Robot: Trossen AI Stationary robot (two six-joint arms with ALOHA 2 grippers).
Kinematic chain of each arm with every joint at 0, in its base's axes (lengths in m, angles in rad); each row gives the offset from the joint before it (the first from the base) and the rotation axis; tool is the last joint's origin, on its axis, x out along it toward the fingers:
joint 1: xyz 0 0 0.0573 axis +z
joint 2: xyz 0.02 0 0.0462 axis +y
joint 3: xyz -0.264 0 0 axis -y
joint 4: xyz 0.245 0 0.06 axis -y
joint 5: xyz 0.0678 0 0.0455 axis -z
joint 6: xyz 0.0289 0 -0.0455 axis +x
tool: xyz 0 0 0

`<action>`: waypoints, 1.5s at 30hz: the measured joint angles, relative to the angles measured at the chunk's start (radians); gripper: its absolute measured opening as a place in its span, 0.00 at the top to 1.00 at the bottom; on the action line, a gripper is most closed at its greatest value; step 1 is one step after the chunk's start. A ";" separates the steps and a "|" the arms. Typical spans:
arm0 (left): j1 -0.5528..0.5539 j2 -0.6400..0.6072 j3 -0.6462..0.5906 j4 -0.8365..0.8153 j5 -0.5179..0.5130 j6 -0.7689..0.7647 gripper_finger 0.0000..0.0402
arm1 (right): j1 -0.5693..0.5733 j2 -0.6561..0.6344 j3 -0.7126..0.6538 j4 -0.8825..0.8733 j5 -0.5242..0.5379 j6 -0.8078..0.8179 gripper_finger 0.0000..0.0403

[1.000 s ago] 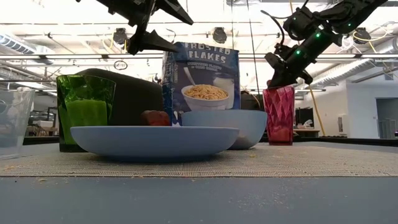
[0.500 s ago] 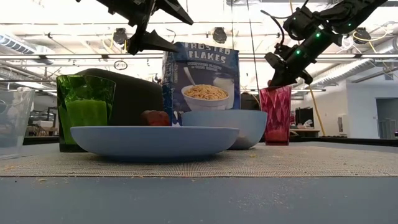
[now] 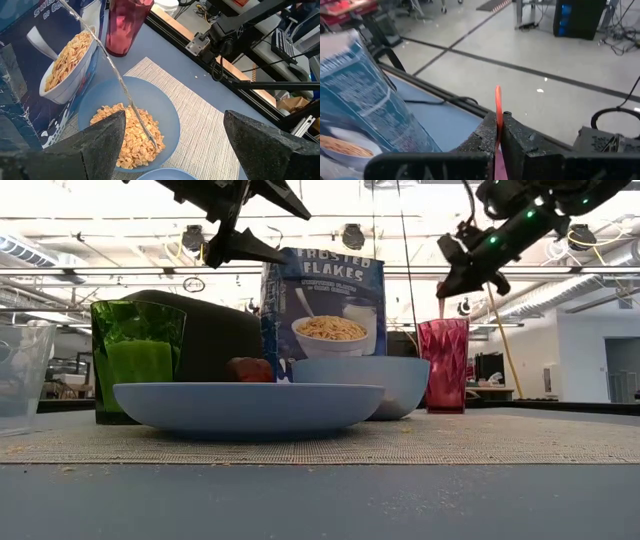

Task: Arrange a breakfast setting
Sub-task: Put the orange spoon to the right of the light blue bowl on the gray placemat

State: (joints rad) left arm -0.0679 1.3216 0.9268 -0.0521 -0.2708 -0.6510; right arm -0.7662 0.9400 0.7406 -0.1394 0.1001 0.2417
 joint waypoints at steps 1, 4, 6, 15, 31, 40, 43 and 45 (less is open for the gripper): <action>0.000 0.000 0.000 0.000 0.000 0.000 0.15 | 0.000 -0.012 0.000 0.000 0.000 0.000 0.98; 0.000 0.000 0.000 0.000 0.000 0.000 0.15 | 0.000 -0.046 0.000 0.000 0.000 -0.011 0.98; 0.000 0.000 0.000 0.000 0.000 0.000 0.15 | 0.000 -0.067 0.000 0.000 0.000 -0.027 0.98; 0.000 0.000 0.000 0.000 0.000 0.000 0.15 | 0.000 -0.156 0.000 0.000 0.001 -0.030 0.98; -0.005 0.000 0.000 0.002 0.000 -0.012 0.15 | 0.003 -0.307 0.000 0.000 0.001 0.020 0.98; -0.052 0.000 0.000 0.080 -0.020 0.018 0.15 | 0.069 -0.337 0.000 0.000 0.000 0.059 0.98; -0.084 0.000 0.000 0.127 -0.069 0.049 0.15 | 0.099 -0.338 0.000 0.000 0.000 0.089 0.98; -0.107 0.000 0.000 0.160 -0.103 0.077 0.15 | 0.122 -0.338 0.000 -0.003 0.000 0.091 0.98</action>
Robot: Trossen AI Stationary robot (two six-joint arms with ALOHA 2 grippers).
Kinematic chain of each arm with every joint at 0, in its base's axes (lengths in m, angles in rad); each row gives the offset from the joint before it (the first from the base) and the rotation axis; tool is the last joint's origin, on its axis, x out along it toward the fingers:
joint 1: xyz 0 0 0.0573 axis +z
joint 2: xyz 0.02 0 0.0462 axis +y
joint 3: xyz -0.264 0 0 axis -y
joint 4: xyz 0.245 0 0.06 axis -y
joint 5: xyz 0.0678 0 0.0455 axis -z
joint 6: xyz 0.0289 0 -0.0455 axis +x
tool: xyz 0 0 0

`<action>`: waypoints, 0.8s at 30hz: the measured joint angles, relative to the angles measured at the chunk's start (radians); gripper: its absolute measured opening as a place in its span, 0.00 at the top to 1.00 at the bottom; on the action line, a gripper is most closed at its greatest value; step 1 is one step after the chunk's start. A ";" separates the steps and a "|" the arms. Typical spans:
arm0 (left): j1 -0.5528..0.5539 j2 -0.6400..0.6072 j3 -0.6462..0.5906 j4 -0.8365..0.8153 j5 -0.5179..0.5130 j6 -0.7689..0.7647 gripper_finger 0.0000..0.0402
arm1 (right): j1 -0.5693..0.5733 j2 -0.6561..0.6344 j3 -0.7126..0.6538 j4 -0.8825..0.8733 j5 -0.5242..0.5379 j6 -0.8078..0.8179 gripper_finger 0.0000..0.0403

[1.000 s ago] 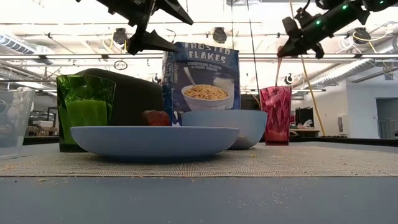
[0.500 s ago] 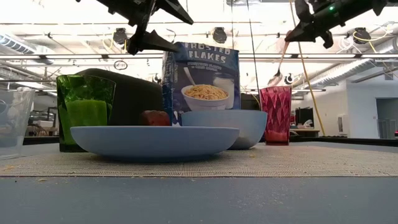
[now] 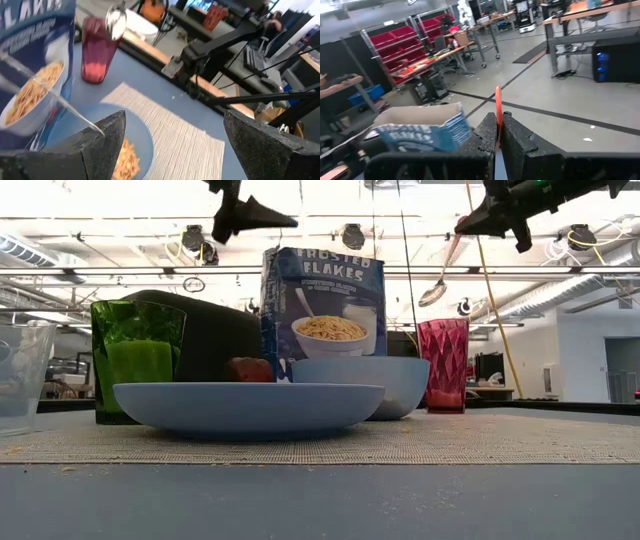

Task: Arrange a breakfast setting
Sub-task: Put the orange spoon to the right of the light blue bowl on the gray placemat

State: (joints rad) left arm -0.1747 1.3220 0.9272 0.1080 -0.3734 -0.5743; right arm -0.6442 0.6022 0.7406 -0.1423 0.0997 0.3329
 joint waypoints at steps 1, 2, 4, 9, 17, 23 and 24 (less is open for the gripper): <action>-0.012 0.000 0.000 0.016 -0.019 0.013 0.15 | 0.012 0.000 0.000 -0.002 0.000 0.003 0.98; -0.025 0.000 0.000 0.031 -0.034 0.026 0.15 | 0.025 0.000 0.000 -0.004 0.000 0.011 0.98; -0.049 0.000 0.000 0.060 -0.071 0.047 0.15 | 0.051 0.000 0.000 -0.005 0.000 0.028 0.98; -0.102 0.000 0.000 0.140 -0.152 0.112 0.15 | 0.122 0.000 0.000 -0.004 0.000 0.049 0.98; -0.155 0.056 0.001 0.332 -0.250 0.283 0.15 | 0.232 0.000 -0.037 0.089 0.003 0.075 0.98; -0.156 0.208 0.134 0.335 -0.257 0.368 0.15 | 0.305 0.000 -0.139 0.271 0.005 0.101 0.98; -0.156 0.234 0.172 0.309 -0.257 0.393 0.15 | 0.318 0.000 -0.159 0.300 0.005 0.101 0.98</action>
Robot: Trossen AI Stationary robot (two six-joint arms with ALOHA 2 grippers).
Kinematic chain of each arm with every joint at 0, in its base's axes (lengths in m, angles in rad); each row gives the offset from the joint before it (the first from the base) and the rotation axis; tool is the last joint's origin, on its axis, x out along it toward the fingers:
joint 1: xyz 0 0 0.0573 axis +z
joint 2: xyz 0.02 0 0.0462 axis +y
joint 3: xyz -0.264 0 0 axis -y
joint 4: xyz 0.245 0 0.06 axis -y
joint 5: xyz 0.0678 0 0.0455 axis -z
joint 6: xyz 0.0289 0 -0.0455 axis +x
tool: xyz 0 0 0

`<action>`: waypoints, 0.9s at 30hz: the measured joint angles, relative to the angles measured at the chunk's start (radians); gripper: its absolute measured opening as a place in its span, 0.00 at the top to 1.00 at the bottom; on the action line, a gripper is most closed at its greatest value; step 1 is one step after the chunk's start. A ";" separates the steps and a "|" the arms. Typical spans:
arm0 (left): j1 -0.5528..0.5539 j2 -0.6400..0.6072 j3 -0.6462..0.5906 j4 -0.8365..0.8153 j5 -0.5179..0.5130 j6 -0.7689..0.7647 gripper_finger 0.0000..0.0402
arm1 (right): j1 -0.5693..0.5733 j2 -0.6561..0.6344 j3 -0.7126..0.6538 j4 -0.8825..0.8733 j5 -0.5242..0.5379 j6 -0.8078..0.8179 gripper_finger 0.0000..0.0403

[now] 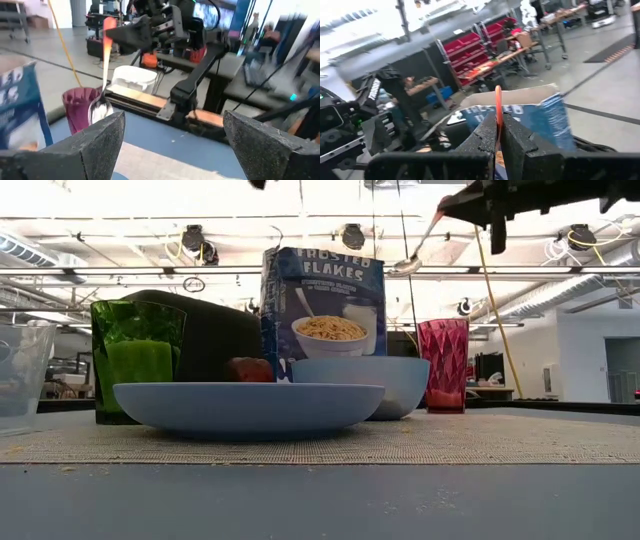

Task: Arrange a breakfast setting
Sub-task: Put the orange spoon to the right of the light blue bowl on the gray placemat

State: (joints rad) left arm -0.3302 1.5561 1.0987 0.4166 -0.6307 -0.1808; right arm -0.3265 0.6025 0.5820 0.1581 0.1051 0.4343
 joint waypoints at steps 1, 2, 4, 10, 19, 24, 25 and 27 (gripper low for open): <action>0.000 0.028 0.044 -0.027 -0.001 0.031 0.15 | 0.014 0.000 -0.020 0.034 0.001 0.000 0.98; 0.000 0.059 0.095 -0.053 -0.001 0.061 0.15 | 0.028 0.000 -0.039 0.069 0.002 0.000 0.98; 0.004 0.113 0.188 -0.127 -0.006 0.122 0.15 | 0.055 0.000 -0.079 0.144 0.002 0.000 0.98; 0.049 0.267 0.445 -0.293 -0.108 0.226 0.15 | 0.129 0.000 -0.197 0.365 0.003 0.021 0.98; 0.145 0.390 0.575 -0.371 -0.122 0.227 0.15 | 0.207 0.000 -0.333 0.546 0.143 0.037 0.98; 0.183 0.431 0.576 -0.380 -0.128 0.223 0.15 | 0.231 0.002 -0.353 0.553 0.217 0.045 0.98; 0.190 0.441 0.577 -0.372 -0.130 0.222 0.15 | 0.237 0.005 -0.355 0.553 0.231 0.055 0.98; 0.201 0.455 0.577 -0.384 -0.130 0.222 0.15 | 0.247 0.008 -0.361 0.563 0.260 0.066 0.98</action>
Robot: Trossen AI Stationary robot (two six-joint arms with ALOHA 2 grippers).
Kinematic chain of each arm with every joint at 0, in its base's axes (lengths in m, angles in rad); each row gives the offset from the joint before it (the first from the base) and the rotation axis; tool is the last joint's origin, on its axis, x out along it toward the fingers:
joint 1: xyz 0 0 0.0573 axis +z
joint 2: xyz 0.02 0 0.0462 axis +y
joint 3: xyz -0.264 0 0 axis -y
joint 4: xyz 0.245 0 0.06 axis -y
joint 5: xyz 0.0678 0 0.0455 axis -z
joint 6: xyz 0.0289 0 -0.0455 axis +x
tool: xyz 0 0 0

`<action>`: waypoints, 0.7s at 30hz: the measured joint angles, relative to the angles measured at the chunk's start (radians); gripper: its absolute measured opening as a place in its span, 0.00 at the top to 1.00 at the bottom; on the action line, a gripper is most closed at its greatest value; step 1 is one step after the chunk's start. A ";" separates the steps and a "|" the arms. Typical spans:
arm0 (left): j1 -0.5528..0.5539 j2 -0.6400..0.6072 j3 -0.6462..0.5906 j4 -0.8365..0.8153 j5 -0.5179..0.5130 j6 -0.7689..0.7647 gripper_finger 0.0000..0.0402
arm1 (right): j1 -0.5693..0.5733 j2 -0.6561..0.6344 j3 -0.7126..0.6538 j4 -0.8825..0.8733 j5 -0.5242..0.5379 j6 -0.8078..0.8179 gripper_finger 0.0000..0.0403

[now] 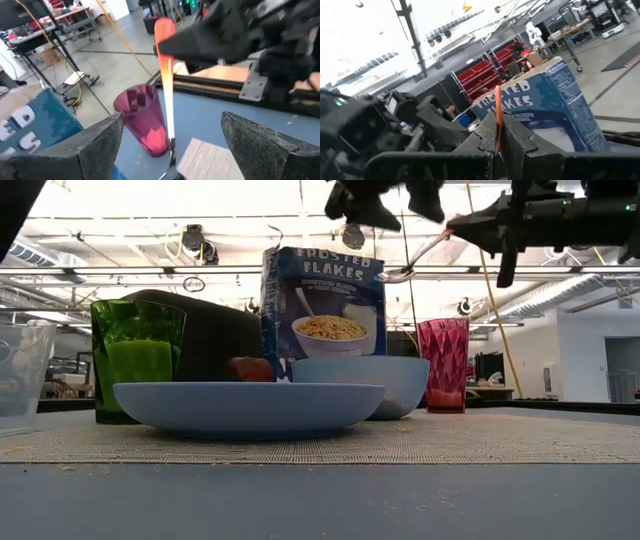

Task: Arrange a breakfast setting
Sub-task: Put the orange spoon to the right of the light blue bowl on the gray placemat

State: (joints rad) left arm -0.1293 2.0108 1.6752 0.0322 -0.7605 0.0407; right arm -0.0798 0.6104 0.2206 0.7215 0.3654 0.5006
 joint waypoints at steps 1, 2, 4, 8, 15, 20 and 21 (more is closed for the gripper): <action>0.005 0.008 0.000 0.000 0.000 0.000 0.15 | 0.005 0.007 -0.003 0.008 0.007 0.007 0.98; 0.009 0.018 0.000 0.000 0.000 0.000 0.15 | 0.008 0.010 -0.005 0.017 0.022 0.015 0.98; 0.015 0.032 0.000 -0.003 0.000 0.000 0.15 | 0.016 0.019 -0.007 0.025 0.044 0.019 0.98; 0.025 0.053 0.000 -0.010 0.003 0.000 0.15 | 0.024 0.041 -0.008 0.037 0.059 0.020 0.98; 0.037 0.051 -0.001 -0.008 0.035 -0.026 0.25 | 0.030 0.072 -0.008 0.079 0.057 0.020 0.98; 0.036 0.051 -0.001 -0.009 0.054 -0.027 0.41 | 0.030 0.080 -0.008 0.083 0.054 0.020 0.98; 0.036 0.051 -0.001 -0.011 0.062 -0.027 0.44 | 0.030 0.080 -0.008 0.083 0.054 0.020 0.98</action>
State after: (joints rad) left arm -0.0929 2.0617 1.6741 0.0208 -0.6988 0.0139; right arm -0.0502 0.6899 0.2131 0.8043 0.4194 0.5205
